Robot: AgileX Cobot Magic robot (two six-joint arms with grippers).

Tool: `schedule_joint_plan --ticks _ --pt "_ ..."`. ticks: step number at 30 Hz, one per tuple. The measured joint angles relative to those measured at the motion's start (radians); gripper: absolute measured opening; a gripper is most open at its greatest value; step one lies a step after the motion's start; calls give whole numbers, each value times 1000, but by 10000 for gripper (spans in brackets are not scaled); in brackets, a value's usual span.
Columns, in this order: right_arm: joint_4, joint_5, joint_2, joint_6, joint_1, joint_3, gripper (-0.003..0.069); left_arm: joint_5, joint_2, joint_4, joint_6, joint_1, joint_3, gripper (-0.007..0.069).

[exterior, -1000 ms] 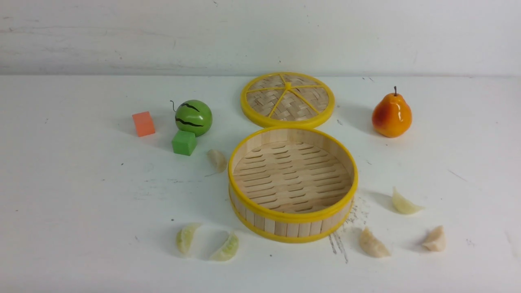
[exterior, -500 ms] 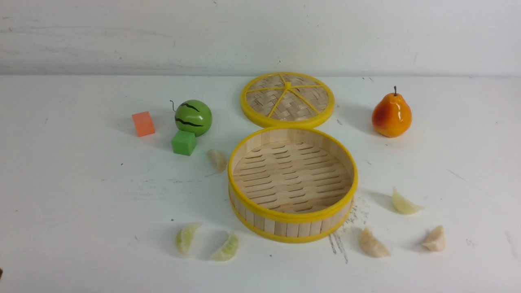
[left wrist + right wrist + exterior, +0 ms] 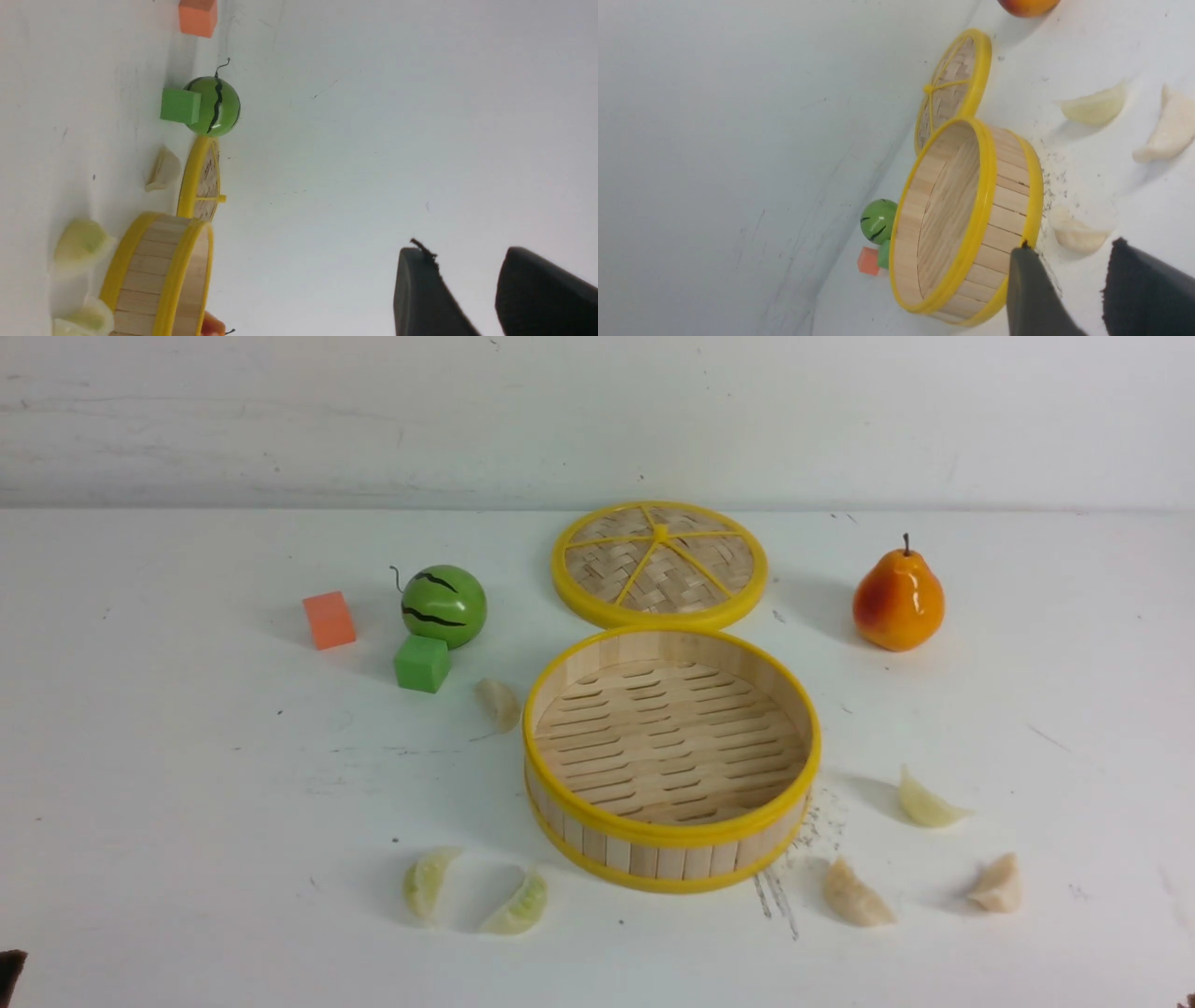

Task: Put the dumplings into the steamer on the white table.
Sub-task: 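Reach for and grasp a dumpling on the table with the left gripper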

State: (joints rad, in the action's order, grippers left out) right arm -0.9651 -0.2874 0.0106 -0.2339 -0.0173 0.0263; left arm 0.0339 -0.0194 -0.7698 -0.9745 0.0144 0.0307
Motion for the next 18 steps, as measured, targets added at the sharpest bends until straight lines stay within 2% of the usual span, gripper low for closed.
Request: schedule_joint_plan --ticks 5,9,11,12,13,15,18 --pt "-3 -35 0 99 0 -20 232 104 0 89 161 0 -80 237" --pt "1 -66 -8 314 0 -138 134 266 20 233 444 0 -284 221" --pt "10 -66 -72 443 0 -227 33 386 107 318 556 0 -395 168" --pt "16 -68 -100 473 0 -249 13 417 139 331 580 0 -425 148" --pt "20 -69 -132 502 0 -272 2 448 174 351 602 0 -455 125" --pt "61 -108 -293 616 0 -368 -20 582 342 429 679 0 -591 17" --pt "116 -199 -467 733 0 -475 -20 741 510 492 753 0 -728 -14"
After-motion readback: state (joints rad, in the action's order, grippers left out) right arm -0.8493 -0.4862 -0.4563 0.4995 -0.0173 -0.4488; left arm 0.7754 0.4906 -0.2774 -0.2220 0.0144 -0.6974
